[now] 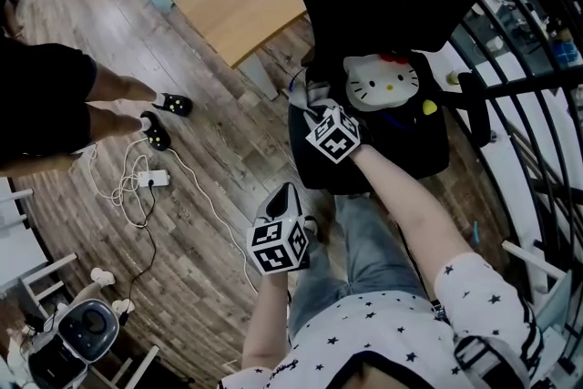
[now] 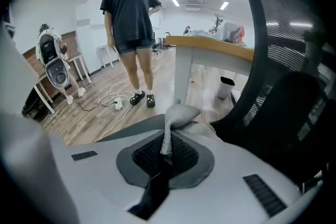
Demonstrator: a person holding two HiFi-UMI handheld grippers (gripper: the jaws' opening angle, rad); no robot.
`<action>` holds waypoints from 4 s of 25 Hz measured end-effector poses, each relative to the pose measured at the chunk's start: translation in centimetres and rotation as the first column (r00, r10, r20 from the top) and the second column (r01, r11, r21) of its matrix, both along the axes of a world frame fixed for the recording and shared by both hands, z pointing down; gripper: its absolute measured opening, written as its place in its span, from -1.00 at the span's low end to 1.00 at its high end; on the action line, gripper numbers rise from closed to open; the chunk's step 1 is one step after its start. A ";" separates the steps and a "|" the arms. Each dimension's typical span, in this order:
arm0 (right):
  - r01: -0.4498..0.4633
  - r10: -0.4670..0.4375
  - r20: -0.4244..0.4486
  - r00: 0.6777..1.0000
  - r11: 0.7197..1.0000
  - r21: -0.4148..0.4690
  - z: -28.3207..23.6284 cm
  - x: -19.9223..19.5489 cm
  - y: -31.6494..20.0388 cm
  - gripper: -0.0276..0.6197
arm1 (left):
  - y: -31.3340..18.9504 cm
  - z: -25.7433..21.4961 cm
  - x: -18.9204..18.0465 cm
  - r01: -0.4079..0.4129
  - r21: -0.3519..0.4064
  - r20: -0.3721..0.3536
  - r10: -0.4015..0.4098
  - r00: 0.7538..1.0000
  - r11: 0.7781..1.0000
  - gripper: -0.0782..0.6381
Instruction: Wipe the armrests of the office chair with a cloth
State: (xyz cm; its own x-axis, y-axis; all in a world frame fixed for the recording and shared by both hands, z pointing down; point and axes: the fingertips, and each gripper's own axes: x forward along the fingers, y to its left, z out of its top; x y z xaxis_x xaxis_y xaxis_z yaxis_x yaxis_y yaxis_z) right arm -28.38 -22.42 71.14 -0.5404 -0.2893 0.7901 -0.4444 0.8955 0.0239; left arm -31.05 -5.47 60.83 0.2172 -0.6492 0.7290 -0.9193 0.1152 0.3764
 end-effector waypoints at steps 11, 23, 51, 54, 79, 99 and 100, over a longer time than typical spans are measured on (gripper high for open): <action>0.010 -0.010 -0.001 1.000 1.000 -0.013 -0.1 0.4 3.1 -0.83 | 1.9 -0.5 0.4 -0.018 0.004 -0.006 0.018 1.000 1.000 -0.76; 0.015 -0.015 -0.007 1.000 1.000 -0.021 -0.1 1.0 7.0 -0.83 | 4.3 -1.0 0.4 -0.035 0.009 -0.002 0.035 0.999 0.999 -0.76; 0.051 -0.053 -0.030 0.998 0.997 -0.053 -0.2 2.5 15.9 -0.83 | 8.3 -2.4 1.3 -0.109 0.032 -0.001 0.109 0.994 0.994 -0.76; 0.047 -0.049 -0.030 0.998 0.997 -0.054 -0.2 2.6 16.8 -0.83 | 8.7 -2.6 1.5 -0.120 0.036 -0.004 0.120 0.993 0.992 -0.76; -0.026 0.025 -0.038 0.999 1.000 -0.016 -1.9 3.6 22.6 -0.83 | 13.0 -4.5 1.5 -0.170 0.062 -0.029 0.172 0.985 0.983 -0.76; -0.261 0.236 0.209 0.949 0.960 0.101 -14.2 5.4 27.2 -0.83 | 13.7 -8.6 0.7 -0.278 0.153 -0.017 0.283 0.959 0.948 -0.76; -0.280 0.253 0.225 0.941 0.955 0.097 -14.8 5.6 27.5 -0.83 | 13.8 -8.6 0.9 -0.285 0.154 -0.017 0.291 0.957 0.946 -0.76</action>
State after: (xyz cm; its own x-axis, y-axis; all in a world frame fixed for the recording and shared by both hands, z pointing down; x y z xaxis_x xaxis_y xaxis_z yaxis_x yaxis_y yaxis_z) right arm -22.76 5.04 56.37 -0.5781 -0.5343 0.6167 -0.6731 0.7395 0.0097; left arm -30.12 8.34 52.22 0.4374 -0.6549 0.6163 -0.8891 -0.2124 0.4054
